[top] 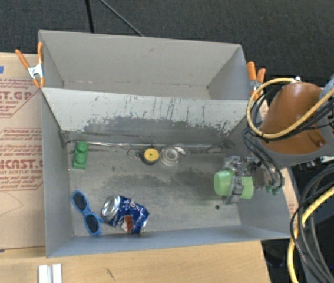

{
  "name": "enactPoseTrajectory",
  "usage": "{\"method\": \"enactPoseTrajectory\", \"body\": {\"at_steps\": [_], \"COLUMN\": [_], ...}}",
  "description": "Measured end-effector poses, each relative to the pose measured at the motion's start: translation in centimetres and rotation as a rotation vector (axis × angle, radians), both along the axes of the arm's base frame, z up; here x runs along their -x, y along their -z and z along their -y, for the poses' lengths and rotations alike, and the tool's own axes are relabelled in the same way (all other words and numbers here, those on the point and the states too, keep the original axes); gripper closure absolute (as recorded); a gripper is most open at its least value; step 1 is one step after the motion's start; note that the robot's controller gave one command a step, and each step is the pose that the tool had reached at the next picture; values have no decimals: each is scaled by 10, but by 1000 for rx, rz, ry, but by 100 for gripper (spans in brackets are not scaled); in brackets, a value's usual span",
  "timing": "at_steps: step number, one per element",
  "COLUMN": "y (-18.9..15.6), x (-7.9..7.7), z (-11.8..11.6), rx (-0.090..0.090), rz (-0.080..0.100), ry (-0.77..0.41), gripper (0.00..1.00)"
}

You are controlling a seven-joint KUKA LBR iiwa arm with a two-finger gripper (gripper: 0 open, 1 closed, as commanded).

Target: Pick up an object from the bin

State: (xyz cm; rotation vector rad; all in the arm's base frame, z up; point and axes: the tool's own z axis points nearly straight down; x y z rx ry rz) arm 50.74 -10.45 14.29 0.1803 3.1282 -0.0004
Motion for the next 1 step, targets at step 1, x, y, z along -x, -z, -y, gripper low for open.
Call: {"method": "enactPoseTrajectory", "body": {"at_steps": [1], "y": [-51], "x": [-2], "z": [0], "rx": [0], "rz": [0], "ry": [0], "gripper": [100]}}
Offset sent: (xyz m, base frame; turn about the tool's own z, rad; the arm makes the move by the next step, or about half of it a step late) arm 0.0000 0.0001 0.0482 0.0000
